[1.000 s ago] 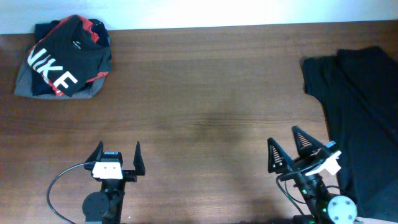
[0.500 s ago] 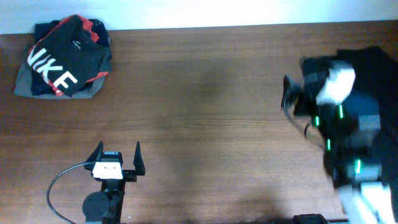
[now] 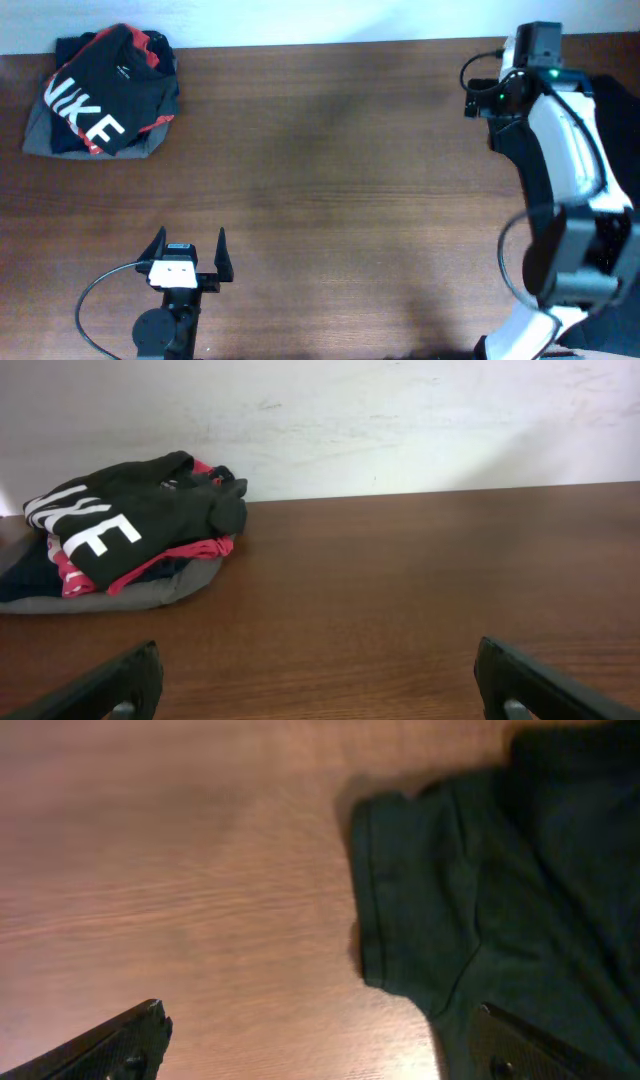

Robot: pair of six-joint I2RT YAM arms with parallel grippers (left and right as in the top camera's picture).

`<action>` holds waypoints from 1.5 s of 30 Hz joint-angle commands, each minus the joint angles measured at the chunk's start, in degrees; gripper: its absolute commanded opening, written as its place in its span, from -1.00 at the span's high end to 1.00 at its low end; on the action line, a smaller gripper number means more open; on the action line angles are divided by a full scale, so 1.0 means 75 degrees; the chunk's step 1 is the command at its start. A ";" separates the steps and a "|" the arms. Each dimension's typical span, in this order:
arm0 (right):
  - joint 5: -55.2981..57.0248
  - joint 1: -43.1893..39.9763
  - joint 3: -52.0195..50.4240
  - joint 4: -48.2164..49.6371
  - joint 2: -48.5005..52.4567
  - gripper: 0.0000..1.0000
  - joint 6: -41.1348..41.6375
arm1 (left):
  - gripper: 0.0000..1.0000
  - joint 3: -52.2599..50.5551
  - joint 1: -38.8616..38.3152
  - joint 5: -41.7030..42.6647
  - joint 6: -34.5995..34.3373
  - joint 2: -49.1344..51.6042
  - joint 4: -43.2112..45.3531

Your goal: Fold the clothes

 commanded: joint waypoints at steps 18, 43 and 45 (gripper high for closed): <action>-0.0082 -0.0976 0.0204 0.0469 0.1848 -1.00 -0.1212 | -0.98 -0.0055 0.0047 -0.0073 0.0119 -0.0058 0.0000; -0.0580 -0.0883 0.0189 0.0580 0.2471 0.36 -0.1460 | -0.98 -0.0055 0.0047 -0.0073 0.0119 -0.0058 0.0000; -0.0880 -0.0883 0.0189 0.0592 0.2471 0.63 -0.1457 | -0.98 -0.0055 0.0047 -0.0073 0.0119 -0.0058 0.0000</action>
